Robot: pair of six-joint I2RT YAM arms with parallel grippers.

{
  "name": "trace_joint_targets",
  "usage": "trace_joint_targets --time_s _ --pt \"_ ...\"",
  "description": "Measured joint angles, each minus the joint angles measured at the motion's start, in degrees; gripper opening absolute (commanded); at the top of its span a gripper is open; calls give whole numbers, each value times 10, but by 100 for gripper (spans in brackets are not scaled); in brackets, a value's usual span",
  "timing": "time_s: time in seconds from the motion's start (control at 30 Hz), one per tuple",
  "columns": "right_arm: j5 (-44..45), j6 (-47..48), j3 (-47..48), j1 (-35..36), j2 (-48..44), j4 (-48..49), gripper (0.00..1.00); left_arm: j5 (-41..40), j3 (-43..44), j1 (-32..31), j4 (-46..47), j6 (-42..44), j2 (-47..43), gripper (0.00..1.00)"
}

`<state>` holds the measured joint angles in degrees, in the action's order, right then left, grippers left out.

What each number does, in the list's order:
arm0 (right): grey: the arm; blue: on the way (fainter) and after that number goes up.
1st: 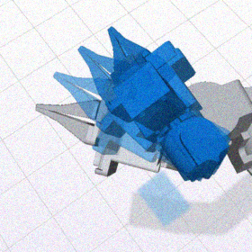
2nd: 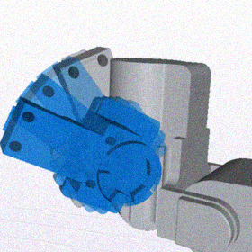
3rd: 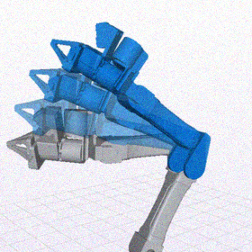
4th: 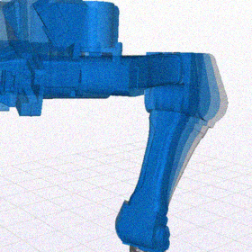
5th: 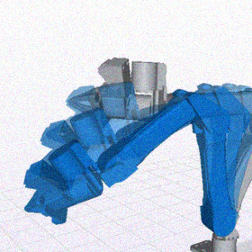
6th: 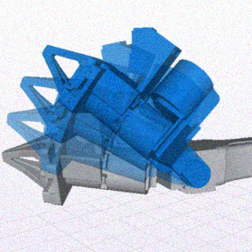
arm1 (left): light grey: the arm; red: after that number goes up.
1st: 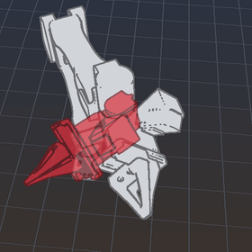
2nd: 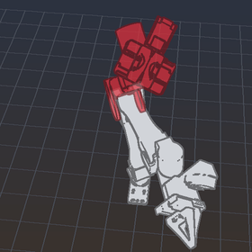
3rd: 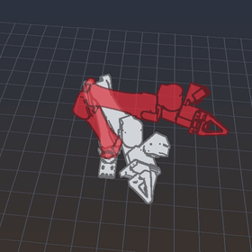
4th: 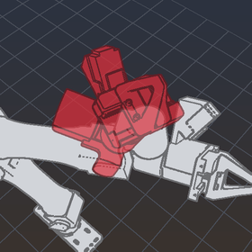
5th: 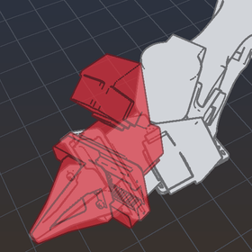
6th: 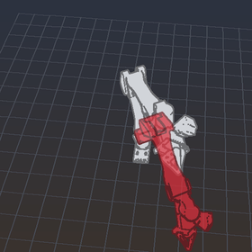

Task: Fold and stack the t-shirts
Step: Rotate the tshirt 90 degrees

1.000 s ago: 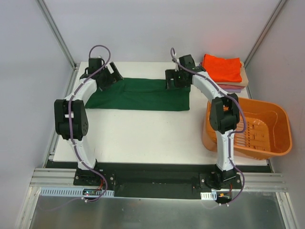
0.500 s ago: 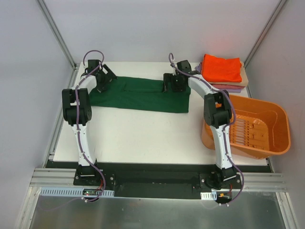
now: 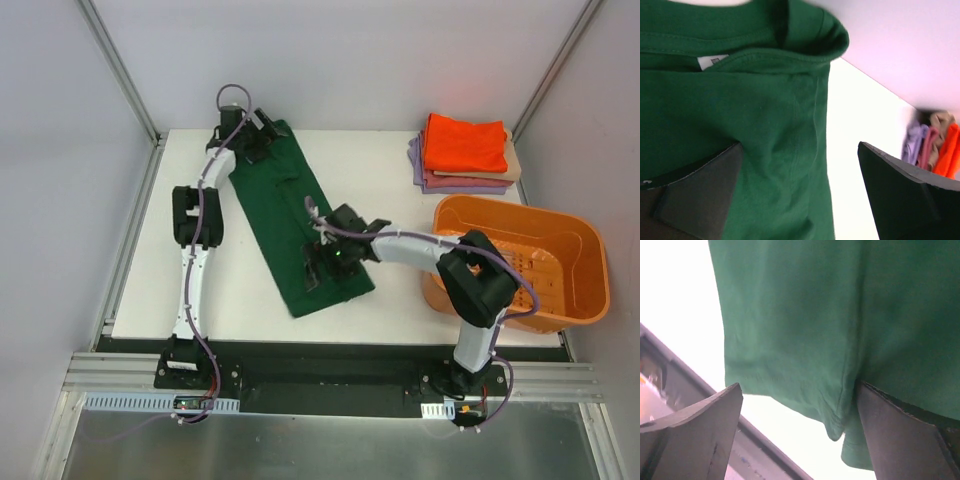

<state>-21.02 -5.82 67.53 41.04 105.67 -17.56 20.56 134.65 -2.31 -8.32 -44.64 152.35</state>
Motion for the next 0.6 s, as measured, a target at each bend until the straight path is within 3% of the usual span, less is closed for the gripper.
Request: trace_joint_targets --time_s 0.2,0.43,0.6 --pt "-12 -20 -12 126 -7 23 96 19 50 -72 110 -44 60 99" --pt "3 -12 9 148 -8 2 96 27 53 -118 190 -52 83 99" --pt "97 -6 12 147 -42 -33 96 26 42 -114 187 -31 71 99"
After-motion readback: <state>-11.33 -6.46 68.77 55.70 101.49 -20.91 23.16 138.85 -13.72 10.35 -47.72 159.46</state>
